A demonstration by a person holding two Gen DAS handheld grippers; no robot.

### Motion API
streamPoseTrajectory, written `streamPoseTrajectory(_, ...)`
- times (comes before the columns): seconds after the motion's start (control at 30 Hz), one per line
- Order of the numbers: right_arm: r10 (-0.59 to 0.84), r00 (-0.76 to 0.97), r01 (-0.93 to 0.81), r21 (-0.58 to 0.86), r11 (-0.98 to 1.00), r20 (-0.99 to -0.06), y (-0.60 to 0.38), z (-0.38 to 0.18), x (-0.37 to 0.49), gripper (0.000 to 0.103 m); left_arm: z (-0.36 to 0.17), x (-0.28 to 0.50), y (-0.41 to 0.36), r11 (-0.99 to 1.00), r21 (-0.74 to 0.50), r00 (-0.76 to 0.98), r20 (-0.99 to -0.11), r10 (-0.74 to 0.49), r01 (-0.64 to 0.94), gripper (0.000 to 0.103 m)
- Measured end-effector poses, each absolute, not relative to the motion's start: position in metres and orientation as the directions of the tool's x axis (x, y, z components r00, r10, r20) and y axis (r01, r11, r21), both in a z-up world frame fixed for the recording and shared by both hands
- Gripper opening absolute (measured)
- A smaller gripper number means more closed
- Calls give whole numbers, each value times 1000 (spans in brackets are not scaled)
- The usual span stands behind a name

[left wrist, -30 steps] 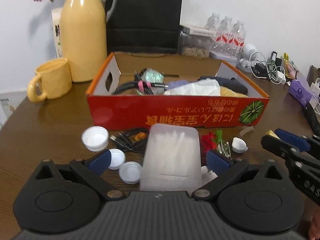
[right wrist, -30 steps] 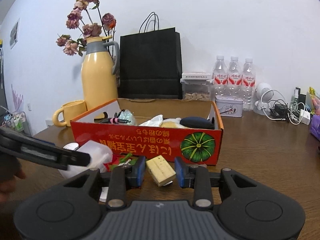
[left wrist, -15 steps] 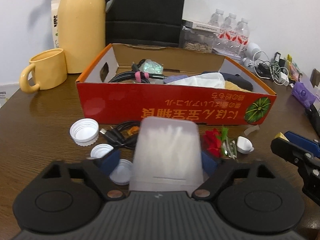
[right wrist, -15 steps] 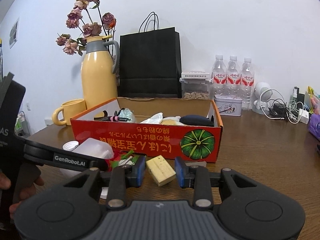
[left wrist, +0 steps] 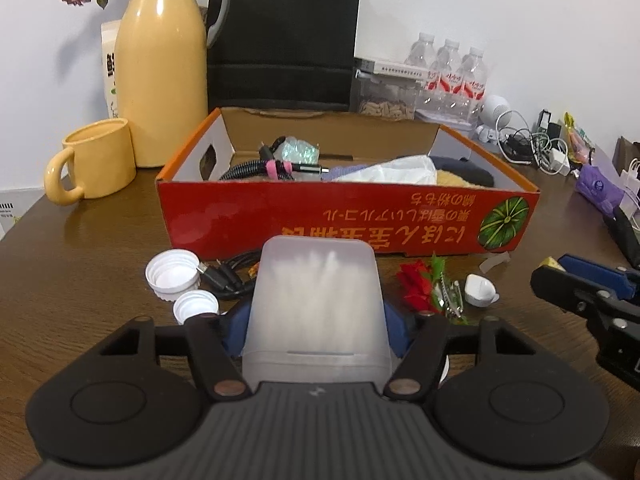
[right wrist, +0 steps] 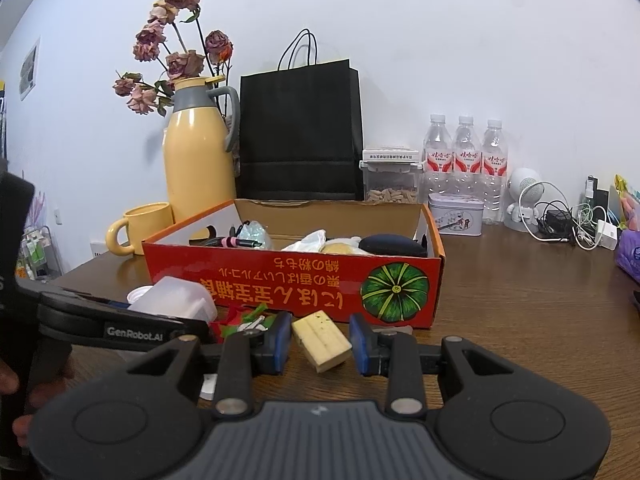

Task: Organize objects
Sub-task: 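Grasp the clear plastic container with left gripper while right gripper holds yellow block, then lower container and yellow block into the box and open both grippers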

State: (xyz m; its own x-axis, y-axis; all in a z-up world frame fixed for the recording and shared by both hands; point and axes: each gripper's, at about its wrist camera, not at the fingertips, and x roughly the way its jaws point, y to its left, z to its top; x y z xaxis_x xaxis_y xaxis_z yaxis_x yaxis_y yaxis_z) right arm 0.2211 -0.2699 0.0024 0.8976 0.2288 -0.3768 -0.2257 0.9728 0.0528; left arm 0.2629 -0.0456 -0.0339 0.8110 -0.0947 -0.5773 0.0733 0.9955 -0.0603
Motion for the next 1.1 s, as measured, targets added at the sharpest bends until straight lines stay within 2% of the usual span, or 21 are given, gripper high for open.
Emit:
streamPoseTrajectory(0.33, 230, 908, -229, 46, 972, -350, -269, 7, 217, 31, -15, 244, -41, 995, -84, 855, -510, -90, 54, 67)
streamPoseTrajectory(0.57, 280, 912, -286, 24, 958, -299, -256, 32, 221, 31, 23, 248, -38, 988, -133, 888, -443, -126, 74, 67)
streamPoseTrajectory(0.83, 254, 941, -271, -50, 961, -225, -232, 75, 261, 30, 60, 288, -41, 990, -133, 929, -357, -94, 49, 67)
streamPoseTrajectory(1.1, 256, 933, -264, 5, 965, -254, -224, 76, 343, 30, 57, 360, -23, 985, -173, 921, -382, -73, 7, 67)
